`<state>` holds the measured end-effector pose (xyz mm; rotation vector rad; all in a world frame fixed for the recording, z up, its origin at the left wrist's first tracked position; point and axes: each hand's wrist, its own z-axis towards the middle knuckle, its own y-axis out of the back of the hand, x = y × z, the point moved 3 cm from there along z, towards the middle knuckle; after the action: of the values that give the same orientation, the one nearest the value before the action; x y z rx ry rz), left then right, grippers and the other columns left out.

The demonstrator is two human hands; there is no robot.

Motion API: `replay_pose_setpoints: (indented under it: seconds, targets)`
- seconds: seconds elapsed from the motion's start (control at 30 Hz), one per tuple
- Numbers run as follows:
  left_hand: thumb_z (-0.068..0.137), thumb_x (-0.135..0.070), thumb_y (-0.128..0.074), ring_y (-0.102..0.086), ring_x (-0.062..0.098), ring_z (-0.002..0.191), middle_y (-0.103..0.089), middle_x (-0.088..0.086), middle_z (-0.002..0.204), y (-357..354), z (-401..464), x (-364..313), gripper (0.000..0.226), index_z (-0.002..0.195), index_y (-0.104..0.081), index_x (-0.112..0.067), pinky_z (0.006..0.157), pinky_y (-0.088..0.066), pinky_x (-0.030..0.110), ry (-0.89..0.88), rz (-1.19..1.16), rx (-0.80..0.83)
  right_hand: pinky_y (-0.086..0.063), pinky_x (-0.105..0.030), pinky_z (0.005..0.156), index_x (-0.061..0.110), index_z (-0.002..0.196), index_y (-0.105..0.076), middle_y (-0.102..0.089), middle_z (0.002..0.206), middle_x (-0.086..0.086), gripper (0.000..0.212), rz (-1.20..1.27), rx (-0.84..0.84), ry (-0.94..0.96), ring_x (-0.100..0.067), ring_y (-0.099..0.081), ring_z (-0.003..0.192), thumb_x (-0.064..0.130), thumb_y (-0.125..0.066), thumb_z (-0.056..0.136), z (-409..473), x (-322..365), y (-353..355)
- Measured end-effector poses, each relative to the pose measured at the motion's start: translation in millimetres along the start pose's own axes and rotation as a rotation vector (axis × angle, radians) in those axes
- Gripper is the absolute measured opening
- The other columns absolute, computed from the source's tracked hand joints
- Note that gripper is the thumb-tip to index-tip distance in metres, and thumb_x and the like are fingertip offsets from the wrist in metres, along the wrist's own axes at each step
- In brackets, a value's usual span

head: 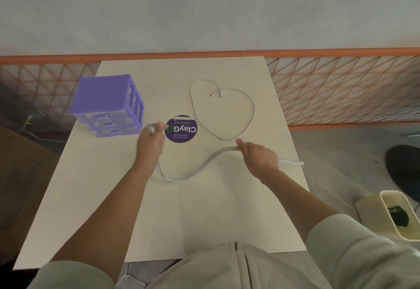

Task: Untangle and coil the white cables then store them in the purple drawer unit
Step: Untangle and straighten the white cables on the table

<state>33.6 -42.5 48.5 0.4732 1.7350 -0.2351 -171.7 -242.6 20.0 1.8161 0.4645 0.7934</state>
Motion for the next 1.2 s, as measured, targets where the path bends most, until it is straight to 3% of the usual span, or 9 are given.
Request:
replay_pose_setpoints:
  seconds: [0.27,0.37,0.5,0.63,0.8,0.97,1.07,1.13,1.2]
  targets:
    - [0.102,-0.037,-0.043,-0.018,0.005,0.038,-0.022,-0.011,0.047,70.5,30.5,6.7,0.028,0.079,-0.048,-0.023,0.038,-0.015,0.017,0.142,-0.691,-0.253,-0.039,-0.034,0.078,0.010,0.112,-0.063,-0.064,0.087,-0.009,0.061,-0.168,0.139,-0.200,-0.031,-0.061,0.086,0.043,-0.013,0.105,-0.7,-54.0,-8.1]
    - [0.103,-0.036,-0.042,-0.018,0.005,0.037,-0.021,-0.011,0.047,71.7,36.9,1.2,0.029,0.077,-0.046,-0.024,0.036,-0.016,0.017,0.163,-0.743,-0.239,-0.036,-0.034,0.082,0.010,0.111,-0.062,-0.063,0.085,-0.006,0.053,-0.237,0.175,-0.181,-0.028,-0.060,0.087,0.035,-0.016,0.105,5.2,-52.2,-13.4]
    - [0.103,-0.036,-0.041,-0.018,0.005,0.036,-0.021,-0.011,0.046,69.8,48.3,-14.9,0.028,0.079,-0.048,-0.024,0.035,-0.015,0.016,0.170,-0.804,-0.233,-0.040,-0.025,0.054,0.011,0.084,-0.070,-0.066,0.074,-0.006,0.052,-0.099,0.240,-0.251,-0.025,-0.060,0.052,0.042,-0.031,0.100,20.0,-43.3,-18.4]
    - [0.102,-0.039,-0.043,-0.020,0.006,0.034,-0.023,-0.010,0.045,65.4,65.2,-28.0,0.027,0.081,-0.051,-0.024,0.033,-0.016,0.015,0.207,-0.836,-0.155,-0.037,-0.020,0.045,0.013,0.074,-0.066,-0.064,0.075,-0.004,0.041,-0.009,0.263,-0.222,-0.023,-0.061,0.053,0.039,-0.043,0.095,45.0,-8.5,-16.6]
    - [0.097,-0.051,-0.044,-0.023,0.007,0.030,-0.028,-0.010,0.041,55.9,80.1,-37.6,0.039,0.073,-0.053,-0.022,0.032,-0.018,0.016,0.293,-0.878,-0.090,-0.046,-0.028,0.058,0.006,0.091,-0.069,-0.064,0.088,-0.008,0.031,0.131,0.255,-0.119,-0.028,-0.062,0.077,0.032,-0.051,0.094,81.2,53.2,-8.3]
    - [0.099,-0.050,-0.042,-0.021,0.006,0.029,-0.027,-0.009,0.041,52.6,94.0,-39.1,0.044,0.064,-0.039,-0.022,0.029,-0.019,0.017,0.377,-0.866,-0.068,-0.035,-0.018,0.030,0.012,0.114,-0.069,-0.063,0.115,-0.008,0.034,0.207,0.229,-0.071,-0.029,-0.063,0.074,0.011,-0.044,0.091,123.1,86.8,-19.1]
    - [0.099,-0.046,-0.043,-0.021,0.005,0.030,-0.028,-0.009,0.042,50.2,99.5,-37.1,0.043,0.064,-0.037,-0.022,0.030,-0.019,0.017,0.409,-0.845,-0.045,-0.050,-0.025,0.055,0.013,0.137,-0.053,-0.051,0.135,-0.009,0.043,0.221,0.265,-0.074,-0.032,-0.051,0.119,0.014,-0.049,0.094,144.4,91.8,-38.6]
    - [0.099,-0.042,-0.046,-0.022,0.005,0.033,-0.030,-0.009,0.045,49.3,100.8,-36.0,0.041,0.064,-0.038,-0.022,0.032,-0.019,0.017,0.422,-0.811,-0.036,-0.050,-0.032,0.084,0.015,0.143,-0.045,-0.050,0.139,-0.011,0.051,0.224,0.329,-0.100,-0.032,-0.043,0.128,0.022,-0.055,0.093,150.4,93.0,-50.7]
    - [0.098,-0.037,-0.051,-0.023,0.005,0.035,-0.033,-0.008,0.049,48.3,101.4,-35.7,0.040,0.064,-0.040,-0.021,0.034,-0.020,0.017,0.431,-0.759,-0.030,-0.043,-0.031,0.091,0.015,0.142,-0.044,-0.053,0.135,-0.011,0.054,0.311,0.361,-0.162,-0.031,-0.044,0.126,0.030,-0.059,0.093,150.3,94.1,-58.1]
